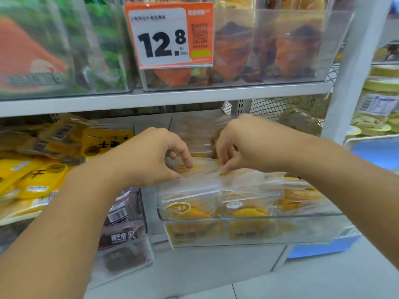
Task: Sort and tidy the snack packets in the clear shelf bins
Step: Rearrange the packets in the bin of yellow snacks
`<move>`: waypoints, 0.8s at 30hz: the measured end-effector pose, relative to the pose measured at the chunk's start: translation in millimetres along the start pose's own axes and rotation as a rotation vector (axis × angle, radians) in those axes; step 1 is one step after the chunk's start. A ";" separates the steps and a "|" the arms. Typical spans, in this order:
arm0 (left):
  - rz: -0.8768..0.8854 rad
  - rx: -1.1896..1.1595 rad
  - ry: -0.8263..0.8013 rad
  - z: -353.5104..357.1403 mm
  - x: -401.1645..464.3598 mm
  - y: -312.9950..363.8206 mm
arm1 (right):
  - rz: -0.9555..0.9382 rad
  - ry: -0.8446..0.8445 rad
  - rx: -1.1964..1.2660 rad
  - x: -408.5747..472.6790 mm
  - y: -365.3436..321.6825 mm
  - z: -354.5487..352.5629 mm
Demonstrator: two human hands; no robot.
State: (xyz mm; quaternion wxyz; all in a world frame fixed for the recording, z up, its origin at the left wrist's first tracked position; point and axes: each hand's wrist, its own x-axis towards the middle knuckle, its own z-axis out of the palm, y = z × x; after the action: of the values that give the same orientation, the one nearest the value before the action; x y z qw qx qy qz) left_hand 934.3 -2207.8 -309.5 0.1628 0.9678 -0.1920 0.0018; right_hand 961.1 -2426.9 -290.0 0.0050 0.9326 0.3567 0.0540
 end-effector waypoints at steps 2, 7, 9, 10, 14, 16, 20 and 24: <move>-0.038 0.050 0.026 3.2 3.5 -3.6 | 0.004 0.010 -0.051 2.3 -6.7 0.9; -0.119 0.114 0.086 8.4 16.8 -9.2 | 0.023 -0.013 -0.093 5.2 -8.2 0.8; -0.098 0.093 0.073 7.0 16.5 -10.8 | 0.031 -0.076 -0.114 10.6 -8.9 2.7; -0.094 0.078 0.062 6.3 15.9 -10.7 | 0.034 -0.103 -0.140 14.3 -9.8 4.1; -0.120 0.081 0.059 12.9 20.6 -8.7 | 0.029 -0.109 -0.165 23.7 -10.9 11.2; -0.125 0.080 0.098 16.7 25.2 -9.2 | 0.030 -0.046 -0.154 24.8 -7.2 15.7; -0.129 0.054 0.217 16.7 35.7 -14.4 | 0.079 0.078 -0.076 23.2 7.8 23.9; -0.167 0.017 0.286 17.0 44.8 -20.1 | 0.064 0.144 -0.064 23.9 12.5 28.2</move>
State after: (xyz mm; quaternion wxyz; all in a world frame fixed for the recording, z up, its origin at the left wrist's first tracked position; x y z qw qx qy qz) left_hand 982.2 -2212.2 -329.0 0.1796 0.9717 -0.0856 0.1274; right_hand 990.0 -2419.5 -315.1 0.0073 0.9366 0.3245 0.1322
